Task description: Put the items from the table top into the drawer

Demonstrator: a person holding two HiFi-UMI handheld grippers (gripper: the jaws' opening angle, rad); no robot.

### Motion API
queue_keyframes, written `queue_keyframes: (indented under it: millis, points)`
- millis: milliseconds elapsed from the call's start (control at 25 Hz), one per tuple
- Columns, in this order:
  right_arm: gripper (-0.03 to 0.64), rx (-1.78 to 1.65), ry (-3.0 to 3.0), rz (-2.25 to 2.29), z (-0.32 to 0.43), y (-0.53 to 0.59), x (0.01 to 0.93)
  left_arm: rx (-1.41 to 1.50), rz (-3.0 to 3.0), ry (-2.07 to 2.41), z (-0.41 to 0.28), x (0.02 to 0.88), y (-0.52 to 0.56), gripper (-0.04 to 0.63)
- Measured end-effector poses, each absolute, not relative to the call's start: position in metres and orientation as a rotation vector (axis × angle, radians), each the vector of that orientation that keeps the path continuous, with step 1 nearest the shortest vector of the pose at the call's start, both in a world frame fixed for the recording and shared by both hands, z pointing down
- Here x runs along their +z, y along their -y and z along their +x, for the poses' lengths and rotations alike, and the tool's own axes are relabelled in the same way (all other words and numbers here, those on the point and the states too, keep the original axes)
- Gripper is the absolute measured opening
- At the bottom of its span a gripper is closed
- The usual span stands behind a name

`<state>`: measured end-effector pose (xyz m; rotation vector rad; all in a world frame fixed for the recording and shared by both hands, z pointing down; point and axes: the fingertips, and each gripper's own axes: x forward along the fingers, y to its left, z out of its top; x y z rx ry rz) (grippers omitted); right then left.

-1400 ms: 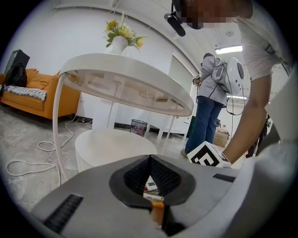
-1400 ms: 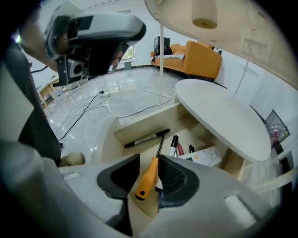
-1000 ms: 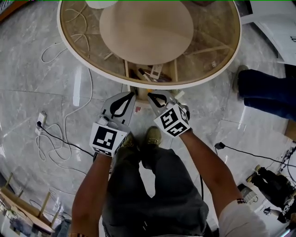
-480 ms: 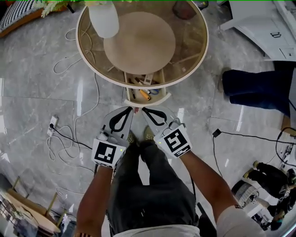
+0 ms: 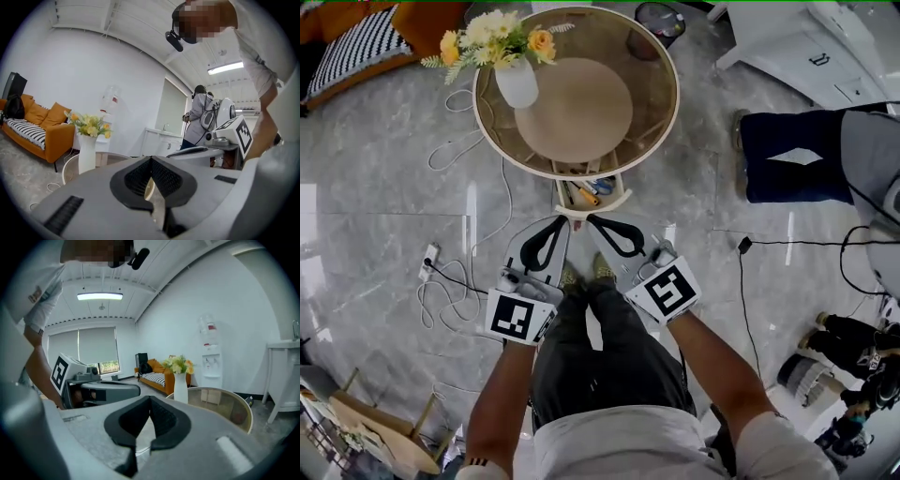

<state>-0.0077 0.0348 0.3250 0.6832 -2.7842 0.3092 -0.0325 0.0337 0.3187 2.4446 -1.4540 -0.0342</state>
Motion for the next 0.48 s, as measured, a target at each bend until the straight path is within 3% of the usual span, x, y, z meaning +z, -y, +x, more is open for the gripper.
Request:
queue_keyframes:
  millis: [480]
  points:
    - [0.002,0.172,2.957,0.723,0.022,-0.057,0.19,-0.09,2.579,1.447,0.0,0.182,-0.061,0.0]
